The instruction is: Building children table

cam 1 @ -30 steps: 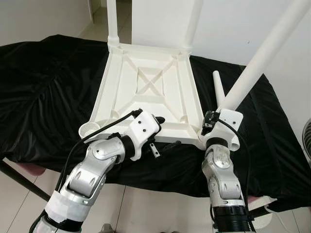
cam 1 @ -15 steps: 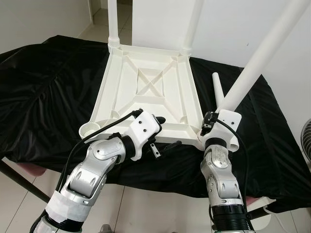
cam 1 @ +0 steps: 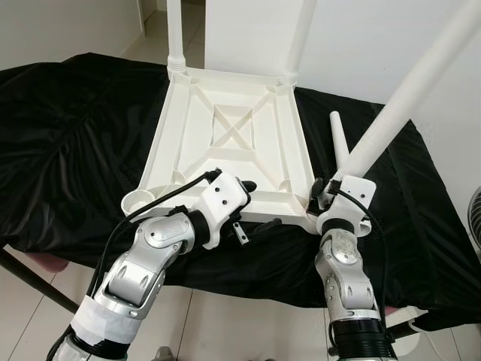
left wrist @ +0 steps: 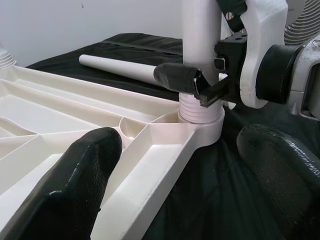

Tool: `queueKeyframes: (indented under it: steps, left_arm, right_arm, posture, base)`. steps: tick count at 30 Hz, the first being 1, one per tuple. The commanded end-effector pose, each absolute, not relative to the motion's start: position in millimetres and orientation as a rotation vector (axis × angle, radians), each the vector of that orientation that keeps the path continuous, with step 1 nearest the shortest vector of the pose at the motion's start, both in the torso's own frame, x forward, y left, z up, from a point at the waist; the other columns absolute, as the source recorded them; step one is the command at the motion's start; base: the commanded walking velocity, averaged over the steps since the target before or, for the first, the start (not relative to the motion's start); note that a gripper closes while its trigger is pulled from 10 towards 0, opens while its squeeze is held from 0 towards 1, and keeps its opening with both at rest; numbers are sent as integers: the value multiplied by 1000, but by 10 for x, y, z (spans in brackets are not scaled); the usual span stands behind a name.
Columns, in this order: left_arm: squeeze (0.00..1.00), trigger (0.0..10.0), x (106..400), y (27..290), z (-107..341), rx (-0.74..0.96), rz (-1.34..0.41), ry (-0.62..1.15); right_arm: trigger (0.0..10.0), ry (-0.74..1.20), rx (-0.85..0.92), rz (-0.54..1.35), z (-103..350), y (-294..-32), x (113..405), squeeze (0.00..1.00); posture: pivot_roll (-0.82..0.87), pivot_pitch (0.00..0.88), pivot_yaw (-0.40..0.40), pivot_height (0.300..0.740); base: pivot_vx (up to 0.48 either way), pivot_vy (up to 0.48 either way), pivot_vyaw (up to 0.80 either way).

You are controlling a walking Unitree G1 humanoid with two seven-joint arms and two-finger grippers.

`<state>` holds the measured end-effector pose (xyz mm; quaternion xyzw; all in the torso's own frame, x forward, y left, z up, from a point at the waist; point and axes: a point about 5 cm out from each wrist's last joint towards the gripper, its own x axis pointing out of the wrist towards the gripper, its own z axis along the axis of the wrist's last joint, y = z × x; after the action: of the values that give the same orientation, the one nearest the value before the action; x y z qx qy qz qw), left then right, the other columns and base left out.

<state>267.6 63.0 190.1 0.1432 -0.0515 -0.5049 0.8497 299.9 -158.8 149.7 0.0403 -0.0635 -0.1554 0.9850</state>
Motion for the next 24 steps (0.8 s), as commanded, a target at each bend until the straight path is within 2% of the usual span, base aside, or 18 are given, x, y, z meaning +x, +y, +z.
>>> queueKeyframes:
  steps: [1, 4, 5, 8, 11, 15, 19, 24]
  left_arm:
    - [0, 10000, 2660, 616, 1903, 303, -1047, -119]
    - [0, 10000, 2660, 615, 1903, 303, -1046, -120]
    - [0, 10000, 2661, 615, 1904, 302, -1046, -120]
    - [0, 10000, 2662, 614, 1905, 302, -1044, -120]
    - [0, 10000, 2665, 612, 1911, 300, -1042, -122]
    - [0, 10000, 2668, 612, 1915, 299, -1041, -124]
    - [0, 10000, 2672, 612, 1923, 298, -1040, -127]
    - [0, 10000, 2681, 617, 1926, 299, -1038, -128]
  right_arm:
    - [10000, -130, 79, -305, 1499, -1622, 3013, 1000]
    - [10000, -139, 84, -282, 1514, -1618, 3022, 1000]
    - [10000, -147, 82, -248, 1531, -1616, 3035, 0]
    - [10000, -156, 76, -194, 1554, -1620, 3048, 0]
    - [10000, -170, 66, -60, 1591, -1652, 3064, 0]
    - [10000, -167, 52, -5, 1592, -1693, 3061, 0]
    - [10000, -140, -1, 148, 1585, -1842, 3025, 0]
    - [10000, -116, -16, 234, 1580, -1943, 3000, 0]
  posture:
    - [124, 52, -87, 740]
    - [124, 52, -87, 740]
    - [123, 52, -86, 740]
    - [121, 53, -87, 740]
    - [119, 54, -88, 740]
    - [116, 55, -89, 740]
    - [114, 55, -87, 740]
    - [109, 57, -82, 740]
  base:
    - [0, 0, 0]
    - [0, 0, 0]
    - [0, 0, 0]
    - [0, 0, 0]
    - [0, 0, 0]
    - [0, 0, 0]
    - [0, 0, 0]
    - [0, 0, 0]
